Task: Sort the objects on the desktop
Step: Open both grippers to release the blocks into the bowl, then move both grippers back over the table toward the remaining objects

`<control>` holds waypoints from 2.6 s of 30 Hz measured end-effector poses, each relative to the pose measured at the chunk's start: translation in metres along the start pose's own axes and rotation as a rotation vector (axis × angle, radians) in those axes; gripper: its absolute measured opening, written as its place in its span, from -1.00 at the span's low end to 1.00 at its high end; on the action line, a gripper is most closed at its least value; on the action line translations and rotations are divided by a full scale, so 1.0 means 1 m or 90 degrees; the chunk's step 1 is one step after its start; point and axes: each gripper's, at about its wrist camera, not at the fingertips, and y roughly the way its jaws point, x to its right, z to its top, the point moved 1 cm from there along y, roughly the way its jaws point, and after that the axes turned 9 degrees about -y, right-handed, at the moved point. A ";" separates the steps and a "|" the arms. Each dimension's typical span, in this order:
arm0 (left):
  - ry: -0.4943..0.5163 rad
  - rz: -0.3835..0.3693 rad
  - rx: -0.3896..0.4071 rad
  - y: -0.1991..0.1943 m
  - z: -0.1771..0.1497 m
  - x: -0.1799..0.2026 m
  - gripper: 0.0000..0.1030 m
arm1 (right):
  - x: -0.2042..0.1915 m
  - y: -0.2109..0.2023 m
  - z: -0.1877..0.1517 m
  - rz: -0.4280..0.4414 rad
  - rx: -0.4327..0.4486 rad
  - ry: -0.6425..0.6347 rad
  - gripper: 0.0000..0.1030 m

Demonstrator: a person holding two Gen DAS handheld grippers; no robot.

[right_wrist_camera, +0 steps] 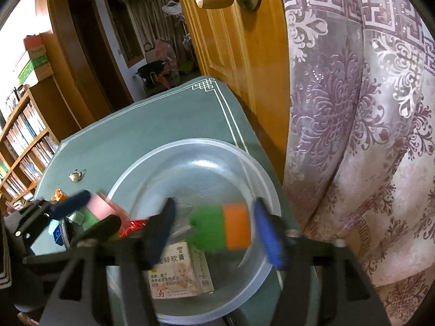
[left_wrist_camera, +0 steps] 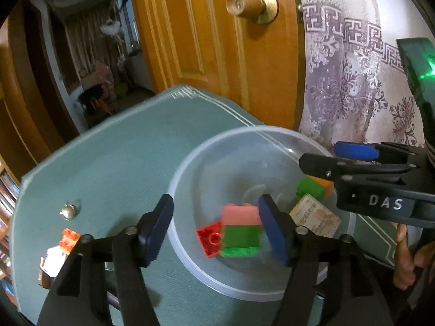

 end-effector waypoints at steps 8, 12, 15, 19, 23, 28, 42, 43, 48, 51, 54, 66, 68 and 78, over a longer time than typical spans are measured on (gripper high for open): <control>-0.019 0.003 -0.001 -0.004 0.002 -0.007 0.35 | -0.005 -0.005 0.000 -0.011 0.005 -0.009 0.37; -0.027 0.014 0.002 -0.008 0.001 -0.012 0.36 | -0.006 -0.007 -0.001 -0.006 0.004 -0.010 0.37; -0.032 0.021 0.003 -0.011 0.001 -0.015 0.36 | -0.009 -0.009 -0.003 -0.005 0.003 -0.010 0.37; -0.038 0.028 0.003 -0.015 0.000 -0.019 0.36 | -0.012 -0.011 -0.003 -0.004 0.005 -0.012 0.37; -0.046 0.035 0.004 -0.020 -0.002 -0.026 0.36 | -0.017 -0.015 -0.006 -0.001 0.004 -0.014 0.37; -0.053 0.044 0.006 -0.025 -0.004 -0.033 0.36 | -0.028 -0.016 -0.007 0.005 0.002 -0.019 0.37; -0.088 0.062 0.006 -0.040 -0.018 -0.062 0.36 | -0.064 -0.014 -0.009 0.023 -0.006 -0.047 0.37; -0.091 0.063 0.006 -0.042 -0.019 -0.065 0.36 | -0.066 -0.012 -0.007 0.025 -0.008 -0.050 0.37; -0.112 0.068 0.006 -0.047 -0.025 -0.080 0.36 | -0.081 -0.009 -0.008 0.032 -0.012 -0.064 0.37; -0.123 0.070 0.003 -0.048 -0.028 -0.088 0.36 | -0.091 -0.007 -0.008 0.037 -0.016 -0.073 0.37; -0.133 0.071 0.002 -0.050 -0.031 -0.096 0.36 | -0.100 -0.005 -0.010 0.042 -0.020 -0.080 0.37; -0.178 0.084 -0.005 -0.060 -0.046 -0.133 0.36 | -0.138 0.004 -0.014 0.066 -0.037 -0.110 0.39; -0.187 0.087 -0.006 -0.061 -0.049 -0.140 0.36 | -0.143 0.006 -0.015 0.071 -0.040 -0.115 0.39; -0.228 0.105 -0.016 -0.061 -0.063 -0.172 0.36 | -0.170 0.014 -0.022 0.089 -0.057 -0.143 0.39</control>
